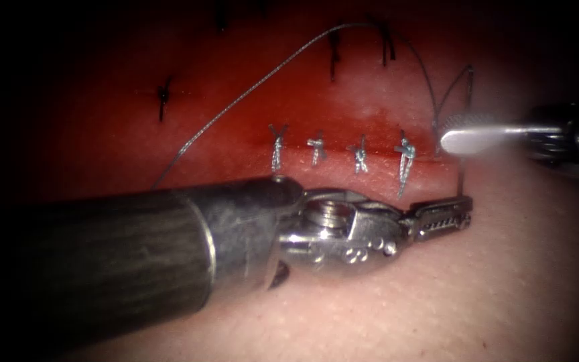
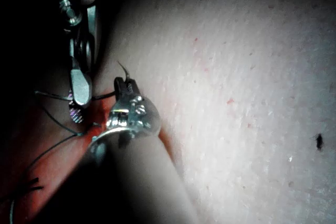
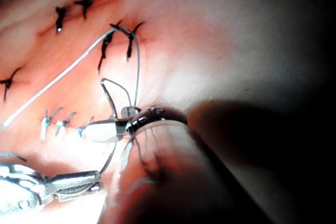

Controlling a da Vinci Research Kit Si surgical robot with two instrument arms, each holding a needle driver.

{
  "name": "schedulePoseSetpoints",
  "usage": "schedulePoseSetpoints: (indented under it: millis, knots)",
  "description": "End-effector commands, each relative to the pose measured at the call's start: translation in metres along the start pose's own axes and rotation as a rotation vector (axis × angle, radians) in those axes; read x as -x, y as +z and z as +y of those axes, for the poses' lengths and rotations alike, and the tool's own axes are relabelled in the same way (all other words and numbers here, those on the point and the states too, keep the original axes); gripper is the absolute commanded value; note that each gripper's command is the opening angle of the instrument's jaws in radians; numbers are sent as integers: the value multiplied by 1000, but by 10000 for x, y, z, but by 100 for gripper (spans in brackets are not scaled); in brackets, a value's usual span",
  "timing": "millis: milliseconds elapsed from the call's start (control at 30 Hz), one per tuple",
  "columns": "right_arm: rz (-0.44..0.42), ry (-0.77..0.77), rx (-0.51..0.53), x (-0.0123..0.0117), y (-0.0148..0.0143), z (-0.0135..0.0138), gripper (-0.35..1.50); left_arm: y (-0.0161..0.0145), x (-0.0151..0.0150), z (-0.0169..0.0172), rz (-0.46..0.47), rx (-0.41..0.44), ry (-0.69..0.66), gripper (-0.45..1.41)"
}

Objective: Wound Closure

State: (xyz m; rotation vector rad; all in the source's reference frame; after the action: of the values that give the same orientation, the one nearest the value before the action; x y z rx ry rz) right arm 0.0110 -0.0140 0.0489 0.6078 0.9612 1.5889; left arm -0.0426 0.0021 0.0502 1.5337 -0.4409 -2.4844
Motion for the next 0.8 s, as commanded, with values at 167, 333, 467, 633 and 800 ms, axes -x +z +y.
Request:
schedulePoseSetpoints:
  millis: [167, 333, 467, 633, 800]
  knots:
    - [-20, -8, 3, 4, 14, 0, 76, 7, 1, -2, -1, -2, 6, -45]
    - [-26, -16, 14, 5, 14, 0, -35, 7, 0, -2, -5, -3, 12, -45]
    - [-27, -93, 70, 3, 14, 0, -35, 7, -3, -1, -5, -2, 35, -45]
    - [-11, -121, 88, -4, 6, 4, -35, 6, -10, 0, 7, 1, 57, 44]
    - [20, -132, 50, -16, -3, 7, -35, 5, -13, -4, 91, 24, -35, 81]
